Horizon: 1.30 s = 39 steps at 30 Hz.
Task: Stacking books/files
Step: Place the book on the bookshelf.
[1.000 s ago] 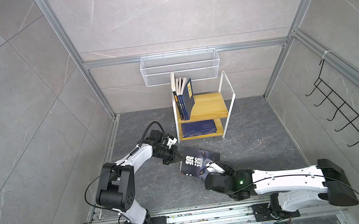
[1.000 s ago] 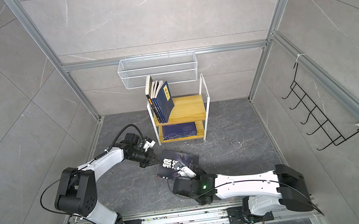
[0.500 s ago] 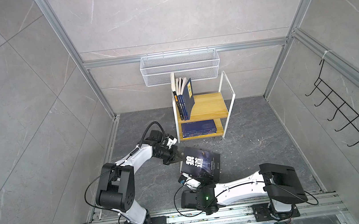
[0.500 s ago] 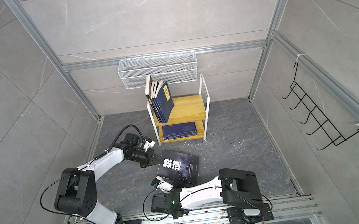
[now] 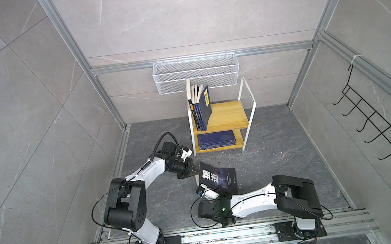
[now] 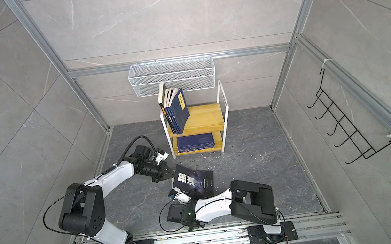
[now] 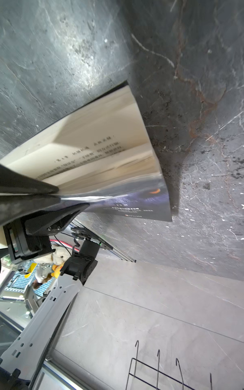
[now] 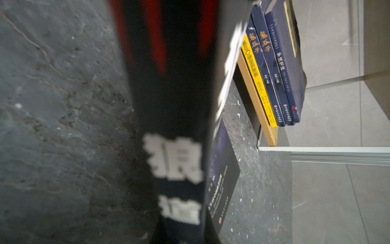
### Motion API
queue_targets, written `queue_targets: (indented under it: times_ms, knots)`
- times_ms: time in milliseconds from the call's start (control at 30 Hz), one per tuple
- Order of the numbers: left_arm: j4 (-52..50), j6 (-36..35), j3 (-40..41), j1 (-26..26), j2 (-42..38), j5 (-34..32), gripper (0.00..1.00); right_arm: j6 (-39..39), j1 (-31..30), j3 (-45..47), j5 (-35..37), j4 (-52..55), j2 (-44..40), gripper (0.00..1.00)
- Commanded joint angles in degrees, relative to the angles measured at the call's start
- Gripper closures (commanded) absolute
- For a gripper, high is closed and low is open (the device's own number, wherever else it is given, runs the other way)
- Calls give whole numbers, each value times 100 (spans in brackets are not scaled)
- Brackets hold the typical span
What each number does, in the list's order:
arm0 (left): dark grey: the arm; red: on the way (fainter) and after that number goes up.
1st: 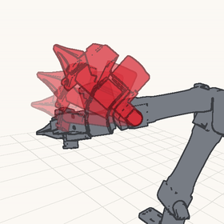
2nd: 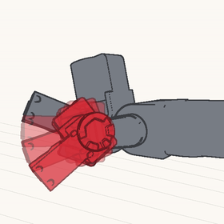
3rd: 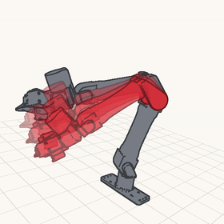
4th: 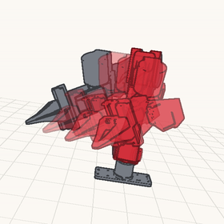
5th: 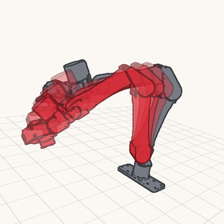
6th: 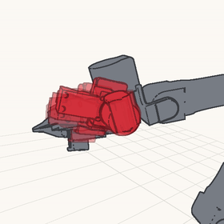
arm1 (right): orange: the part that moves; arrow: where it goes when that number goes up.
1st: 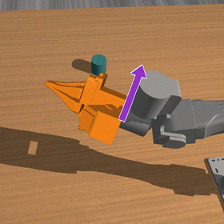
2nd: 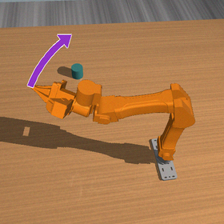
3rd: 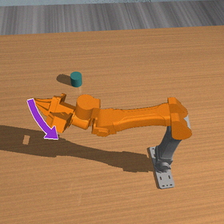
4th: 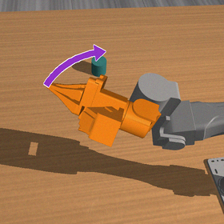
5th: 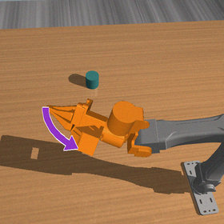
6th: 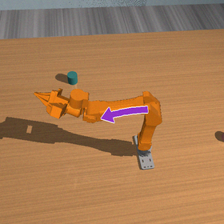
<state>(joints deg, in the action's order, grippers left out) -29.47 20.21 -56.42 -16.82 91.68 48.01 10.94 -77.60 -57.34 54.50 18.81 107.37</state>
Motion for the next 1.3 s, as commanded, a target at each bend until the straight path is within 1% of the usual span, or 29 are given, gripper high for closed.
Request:
queue_targets:
  times_ms: [0, 33, 100, 167, 300, 333, 367, 400, 433, 500, 633, 800, 867, 967, 1067, 1200, 1267]
  knots:
    - [28, -151, 79, 226, -465, -114, 70, 358, 44, 132, -135, 9, -293, 100]
    - [65, -194, 119, 329, -603, -173, 63, 459, 35, 131, -113, 170, -399, 100]
    - [249, -255, 263, 546, -913, -273, 56, 523, 25, 256, -119, 209, -678, 100]
    - [639, -298, 547, 813, -1299, -308, 47, 534, 26, 398, -93, 149, -999, 100]
    - [1273, -290, 1087, 1569, -2122, -402, 30, 568, 20, 346, 51, 596, -1670, 100]
    - [1286, -364, 1168, 1685, -2304, -536, 25, 544, 24, 380, 60, 624, -1918, 100]
    - [1204, -588, 1201, 1730, -2448, -651, 20, 448, 26, 438, 55, 551, -2180, 100]
    - [1123, -865, 1216, 1743, -2524, -699, 13, 332, 30, 498, 33, 442, -2411, 100]
    - [1078, -1124, 1238, 1743, -2611, -714, 1, 174, 43, 535, -35, 323, -2677, 100]
    - [1104, -1241, 1273, 1800, -2719, -667, 0, 32, 74, 423, -138, 321, -3111, 100]
    - [1384, -995, 1367, 2092, -2925, -546, 0, -3, 245, 18, -234, 459, -3807, 100]
    - [1690, -1053, 1597, 2489, -3165, -278, 0, 4, 715, -728, -645, 466, -4140, 100]
    - [1606, -1268, 1629, 2616, -3315, -151, 0, -64, 906, -1100, -788, 422, -4133, 100]
    - [1507, -1630, 1730, 2665, -3484, -143, 0, -211, 1311, -1563, -906, 248, -4007, 100]
    - [1562, -1546, 1732, 2832, -3545, -153, 0, -164, 1782, -2110, -784, 153, -3722, 100]
    - [1698, -1564, 1771, 2924, -3680, -499, 0, -446, 2269, -2328, -865, -901, -3253, 100]
    - [1601, -1646, 1729, 2976, -3669, -563, 0, -371, 2557, -2455, -897, -1297, -2902, 100]
